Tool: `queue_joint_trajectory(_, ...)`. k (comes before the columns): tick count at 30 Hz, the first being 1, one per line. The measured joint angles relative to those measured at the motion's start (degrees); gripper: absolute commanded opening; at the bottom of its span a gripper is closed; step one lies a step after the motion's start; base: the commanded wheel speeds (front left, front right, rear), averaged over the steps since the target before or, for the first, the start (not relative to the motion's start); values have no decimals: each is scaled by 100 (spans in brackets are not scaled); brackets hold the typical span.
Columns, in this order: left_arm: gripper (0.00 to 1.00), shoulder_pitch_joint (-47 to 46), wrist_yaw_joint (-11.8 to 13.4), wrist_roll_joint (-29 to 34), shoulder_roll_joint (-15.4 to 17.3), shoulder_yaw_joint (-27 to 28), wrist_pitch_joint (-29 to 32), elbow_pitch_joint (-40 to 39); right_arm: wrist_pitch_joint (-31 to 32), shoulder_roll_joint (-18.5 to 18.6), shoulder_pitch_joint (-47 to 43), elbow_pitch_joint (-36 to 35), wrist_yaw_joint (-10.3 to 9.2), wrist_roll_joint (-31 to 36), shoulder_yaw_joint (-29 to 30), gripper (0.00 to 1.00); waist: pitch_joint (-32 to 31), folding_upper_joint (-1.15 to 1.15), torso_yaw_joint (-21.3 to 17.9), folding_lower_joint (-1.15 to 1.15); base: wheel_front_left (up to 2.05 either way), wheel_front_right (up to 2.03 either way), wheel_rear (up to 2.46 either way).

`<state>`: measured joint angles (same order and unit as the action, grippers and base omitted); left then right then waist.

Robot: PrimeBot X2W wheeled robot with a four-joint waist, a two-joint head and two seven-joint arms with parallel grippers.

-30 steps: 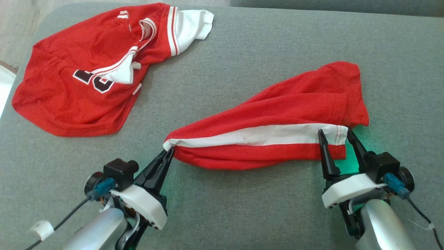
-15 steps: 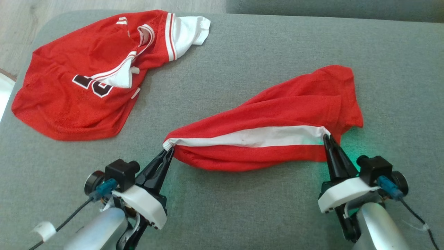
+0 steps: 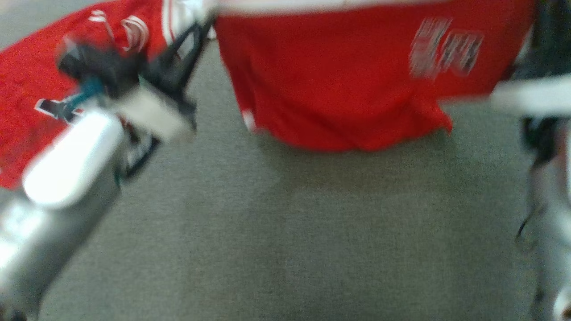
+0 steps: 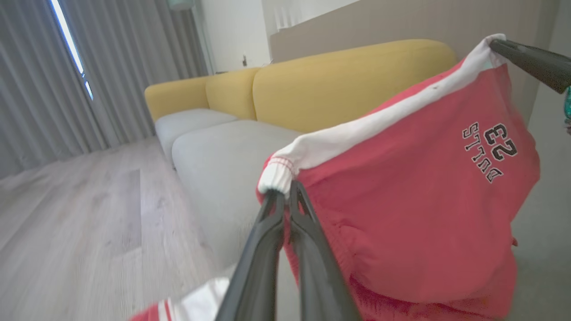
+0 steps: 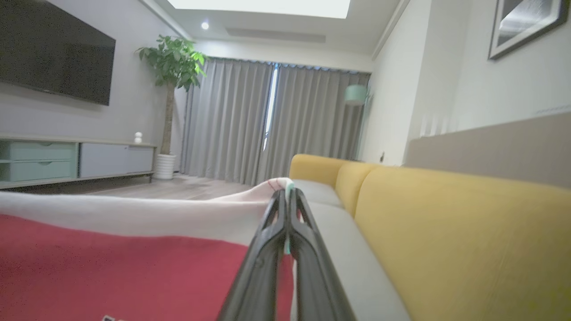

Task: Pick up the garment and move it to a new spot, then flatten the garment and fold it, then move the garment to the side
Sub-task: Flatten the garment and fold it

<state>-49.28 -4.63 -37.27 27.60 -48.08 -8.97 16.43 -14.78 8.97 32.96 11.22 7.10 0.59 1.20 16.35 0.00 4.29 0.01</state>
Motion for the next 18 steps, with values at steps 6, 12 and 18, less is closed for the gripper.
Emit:
queue_joint_trajectory(6, 0, -2073, -231, 96, -332, 24, 339, 762, 0, 818, 2236, 615, 0, 56, -37, 0, 567, 0, -238, 1, 0, 0, 0)
queue_joint_trajectory(12, 0, -3248, -249, 296, -853, 153, -242, 1526, -11, 1051, 3576, 552, 0, 202, -213, 0, 1021, 0, -450, 2, 0, 0, 0)
queue_joint_trajectory(18, 0, -3095, -244, 468, -940, 180, -543, 1780, -15, 1065, 3272, 246, 0, 148, -189, 0, 1137, 0, -589, 0, 0, 0, 0)
